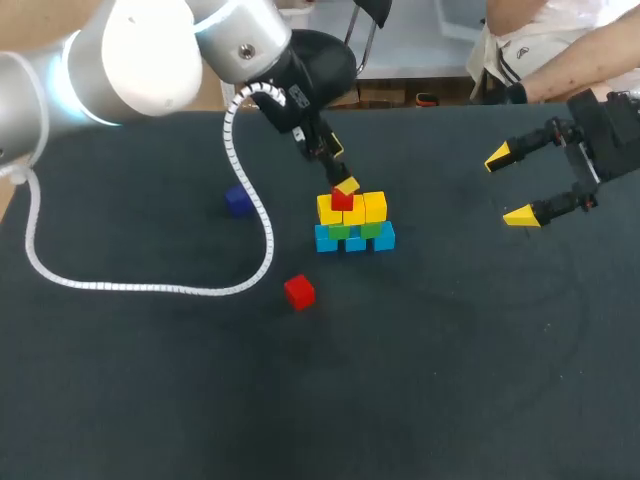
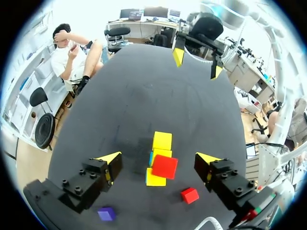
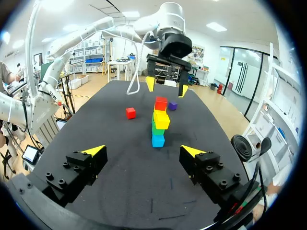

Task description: Place the blue cubes, place green cubes on the blue cubes, place the yellow cubes on the green cubes, then place the red cubes on the yellow cubes, and place purple cube on the red cubes.

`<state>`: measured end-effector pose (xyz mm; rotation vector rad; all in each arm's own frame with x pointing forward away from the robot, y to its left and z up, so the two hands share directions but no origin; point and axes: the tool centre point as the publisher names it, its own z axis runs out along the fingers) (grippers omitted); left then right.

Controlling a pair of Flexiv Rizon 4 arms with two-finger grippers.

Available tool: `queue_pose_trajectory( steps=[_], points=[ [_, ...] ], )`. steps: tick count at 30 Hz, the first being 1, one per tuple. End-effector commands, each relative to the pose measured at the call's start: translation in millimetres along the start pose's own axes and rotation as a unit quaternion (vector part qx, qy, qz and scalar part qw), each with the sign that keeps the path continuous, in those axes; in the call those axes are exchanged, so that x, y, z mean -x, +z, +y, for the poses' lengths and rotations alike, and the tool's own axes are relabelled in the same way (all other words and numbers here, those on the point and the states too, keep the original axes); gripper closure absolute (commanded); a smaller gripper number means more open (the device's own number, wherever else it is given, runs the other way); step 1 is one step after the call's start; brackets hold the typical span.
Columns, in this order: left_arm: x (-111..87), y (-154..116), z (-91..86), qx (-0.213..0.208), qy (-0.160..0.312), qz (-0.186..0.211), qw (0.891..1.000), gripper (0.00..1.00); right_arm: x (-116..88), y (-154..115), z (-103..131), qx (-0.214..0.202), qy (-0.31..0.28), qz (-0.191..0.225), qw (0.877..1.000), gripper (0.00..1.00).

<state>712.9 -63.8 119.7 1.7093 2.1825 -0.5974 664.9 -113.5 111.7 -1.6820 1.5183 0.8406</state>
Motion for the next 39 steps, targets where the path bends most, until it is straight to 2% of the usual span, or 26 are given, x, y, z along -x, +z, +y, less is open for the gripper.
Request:
queue_pose_trajectory(
  steps=[1, 5, 6, 7, 8, 9, 10, 18, 26, 31, 36, 39],
  points=[
    [-6.9, -18, -21.2, 0.027, 0.006, -0.017, 0.999, 0.00, 0, 0, 0, 0.000, -0.001, -0.001, 1.000, 0.00],
    [-6.9, -28, -35.4, 0.051, 0.018, -0.019, 0.998, 0.00, 0, 0, 0, 0.000, -0.001, -0.001, 1.000, 0.00],
    [-7.5, -30, -39.2, 0.061, 0.022, -0.014, 0.998, 0.23, 0, 0, 0, 0.000, -0.001, -0.001, 1.000, 0.00],
    [-8.2, -31, -42.9, 0.067, 0.024, -0.012, 0.997, 0.53, 0, 0, 0, 0.000, -0.001, -0.001, 1.000, 0.00],
    [-9.1, -32, -46.9, 0.074, 0.026, -0.010, 0.997, 0.67, 0, 0, 0, 0.000, -0.001, -0.001, 1.000, 0.00],
    [-9.6, -33, -49.2, 0.077, 0.028, -0.009, 0.997, 0.78, 0, 0, 0, 0.000, -0.001, -0.001, 1.000, 0.00],
    [-10.6, -34, -54.3, 0.085, 0.032, -0.004, 0.996, 1.00, 0, 0, 0, 0.000, -0.001, -0.001, 1.000, 0.00],
    [-17.5, -37, -81.1, 0.133, 0.044, -0.001, 0.990, 1.00, 0, 0, 0, 0.000, -0.001, -0.001, 1.000, 0.00],
    [-23.4, -25, -98.0, 0.137, 0.037, -0.002, 0.990, 1.00, 0, 0, 0, 0.000, -0.001, -0.001, 1.000, 0.00],
    [-27.1, -21, -106.1, 0.166, 0.009, -0.020, 0.986, 1.00, 0, 0, 0, 0.000, -0.001, -0.001, 1.000, 0.00],
    [-33.3, -12, -109.2, 0.201, -0.019, -0.022, 0.979, 1.00, 0, 0, 0, 0.000, -0.001, -0.001, 1.000, 0.00],
    [-35.4, -3, -111.5, 0.204, -0.027, -0.023, 0.978, 1.00, 0, 0, 0, 0.000, -0.001, -0.001, 1.000, 0.00]
  ],
)
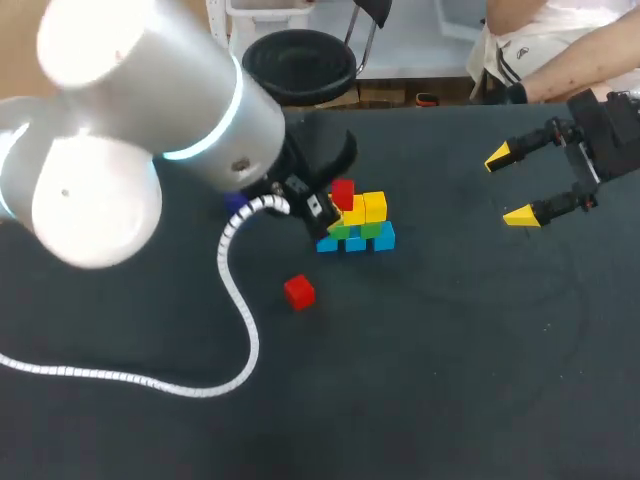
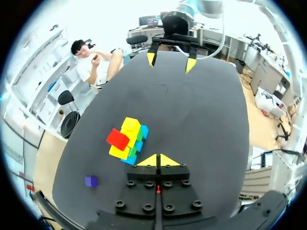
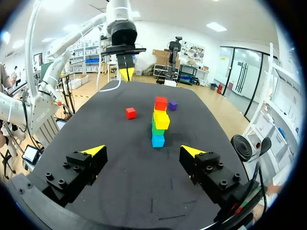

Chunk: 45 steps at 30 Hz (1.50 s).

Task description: Place the blue cubes, place green cubes on the blue cubes, place the yellow cubes on the green cubes, then place the red cubes on the yellow cubes, and place purple cube on the red cubes.

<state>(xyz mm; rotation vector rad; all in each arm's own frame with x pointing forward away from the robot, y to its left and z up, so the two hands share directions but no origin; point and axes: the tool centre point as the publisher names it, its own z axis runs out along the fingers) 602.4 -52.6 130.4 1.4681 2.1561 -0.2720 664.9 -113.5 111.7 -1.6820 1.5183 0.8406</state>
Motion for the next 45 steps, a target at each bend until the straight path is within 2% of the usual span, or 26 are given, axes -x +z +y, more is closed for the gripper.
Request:
queue_pose_trajectory(
  steps=[1, 10, 22, 36, 45],
  points=[
    [-5.2, 10, -9.2, 0.046, -0.005, -0.003, 0.999, 1.00, 0, 0, 0, 0.000, -0.001, -0.001, 1.000, 0.00],
    [8.5, 21, -18.6, 0.046, -0.008, -0.008, 0.999, 1.00, 0, 0, 0, 0.000, -0.001, -0.001, 1.000, 0.00],
    [16.6, 27, -8.4, 0.059, 0.002, -0.001, 0.998, 1.00, 0, 0, 0, 0.000, -0.001, -0.001, 1.000, 0.00],
    [22.2, 38, -7.4, 0.058, 0.001, 0.003, 0.998, 1.00, 0, 0, 0, 0.000, -0.001, -0.001, 1.000, 0.00],
    [23.4, 40, -0.9, 0.061, 0.005, 0.005, 0.998, 1.00, 0, 0, 0, 0.000, -0.001, -0.001, 1.000, 0.00]
  ],
)
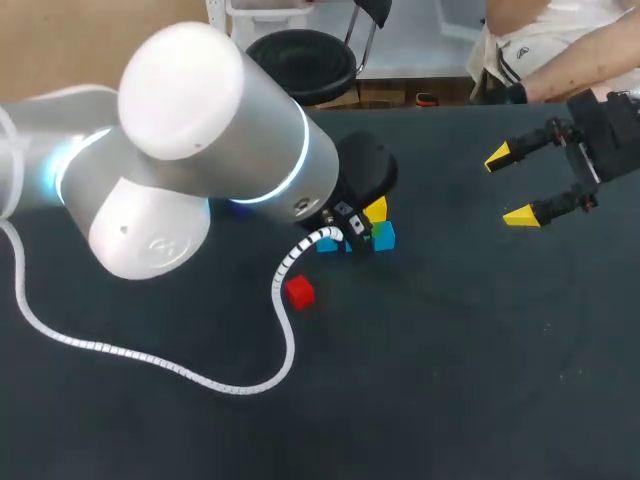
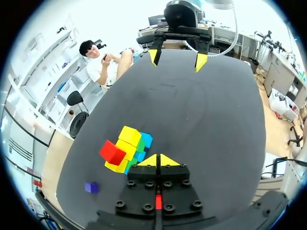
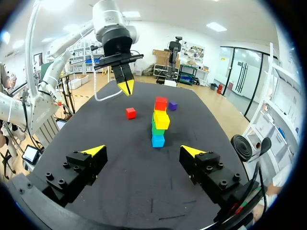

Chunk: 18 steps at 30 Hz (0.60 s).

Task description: Place the blue cubes, place green cubes on the blue cubes, place the yellow cubes on the green cubes, then place the red cubes on the yellow cubes, and place purple cube on the red cubes.

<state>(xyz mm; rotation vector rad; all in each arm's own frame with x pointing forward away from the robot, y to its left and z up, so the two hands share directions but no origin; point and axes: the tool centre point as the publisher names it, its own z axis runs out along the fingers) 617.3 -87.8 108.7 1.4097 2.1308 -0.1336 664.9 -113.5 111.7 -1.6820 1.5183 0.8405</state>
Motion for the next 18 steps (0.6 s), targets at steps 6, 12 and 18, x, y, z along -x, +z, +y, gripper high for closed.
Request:
queue_pose_trajectory(
  steps=[6, 12, 18],
  points=[
    [4.5, 6, 2.9, -0.003, 0.006, 0.006, 1.000, 1.00, 0, 0, 0, 0.000, -0.001, -0.001, 1.000, 0.00],
    [6.6, 10, 5.4, -0.006, 0.009, 0.006, 1.000, 1.00, 0, 0, 0, 0.000, -0.001, -0.001, 1.000, 0.00],
    [6.6, 13, 12.2, -0.006, 0.017, 0.011, 1.000, 1.00, 0, 0, 0, 0.000, -0.001, -0.001, 1.000, 0.00]
  ],
)
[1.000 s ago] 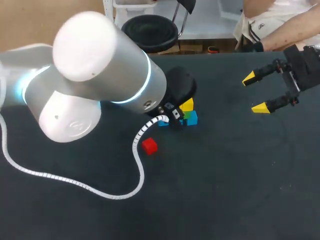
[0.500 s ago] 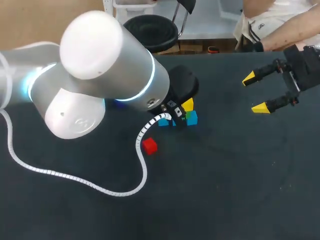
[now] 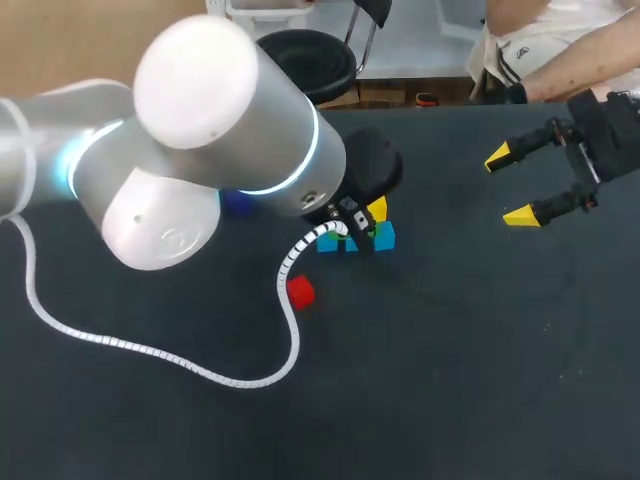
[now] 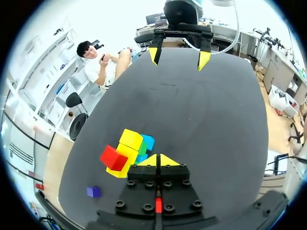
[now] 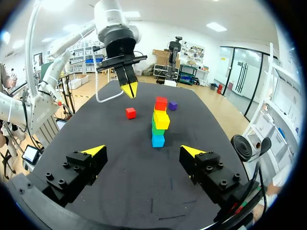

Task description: Place the blue cubes, place green cubes on the blue cubes, place the yellow cubes on the green cubes, then place the red cubes on the yellow cubes, and place purple cube on the red cubes.

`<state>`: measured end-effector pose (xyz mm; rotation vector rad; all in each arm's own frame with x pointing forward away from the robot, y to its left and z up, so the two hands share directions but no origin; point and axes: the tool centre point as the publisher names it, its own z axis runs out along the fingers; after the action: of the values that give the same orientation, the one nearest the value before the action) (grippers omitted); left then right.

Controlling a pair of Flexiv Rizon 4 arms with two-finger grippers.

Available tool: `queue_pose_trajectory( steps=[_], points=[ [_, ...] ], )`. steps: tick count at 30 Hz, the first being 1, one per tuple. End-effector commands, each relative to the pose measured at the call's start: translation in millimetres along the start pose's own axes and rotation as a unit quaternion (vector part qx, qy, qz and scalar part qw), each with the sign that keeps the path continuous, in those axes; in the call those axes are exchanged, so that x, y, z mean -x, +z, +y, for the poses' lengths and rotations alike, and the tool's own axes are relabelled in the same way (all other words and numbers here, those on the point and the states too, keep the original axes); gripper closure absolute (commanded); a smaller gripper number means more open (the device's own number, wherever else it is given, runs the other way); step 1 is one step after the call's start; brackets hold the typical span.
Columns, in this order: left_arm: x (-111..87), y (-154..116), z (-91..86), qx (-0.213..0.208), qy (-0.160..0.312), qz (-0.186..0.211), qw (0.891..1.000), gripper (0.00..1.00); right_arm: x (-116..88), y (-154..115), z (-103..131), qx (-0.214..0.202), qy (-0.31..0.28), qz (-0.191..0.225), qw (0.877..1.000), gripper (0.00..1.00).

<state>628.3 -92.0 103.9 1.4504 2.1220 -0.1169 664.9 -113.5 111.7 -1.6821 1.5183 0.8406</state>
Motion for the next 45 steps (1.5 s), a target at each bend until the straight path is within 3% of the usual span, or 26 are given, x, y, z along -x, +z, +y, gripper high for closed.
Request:
queue_pose_trajectory(
  steps=[1, 45],
  points=[
    [2.6, 2, 6.1, -0.003, 0.005, 0.005, 1.000, 1.00, 0, 0, 0, 0.000, -0.001, -0.001, 1.000, 0.00],
    [7.8, 12, 28.1, 0.014, 0.011, 0.019, 1.000, 1.00, 0, 0, 0, 0.000, -0.001, -0.001, 1.000, 0.00]
  ],
)
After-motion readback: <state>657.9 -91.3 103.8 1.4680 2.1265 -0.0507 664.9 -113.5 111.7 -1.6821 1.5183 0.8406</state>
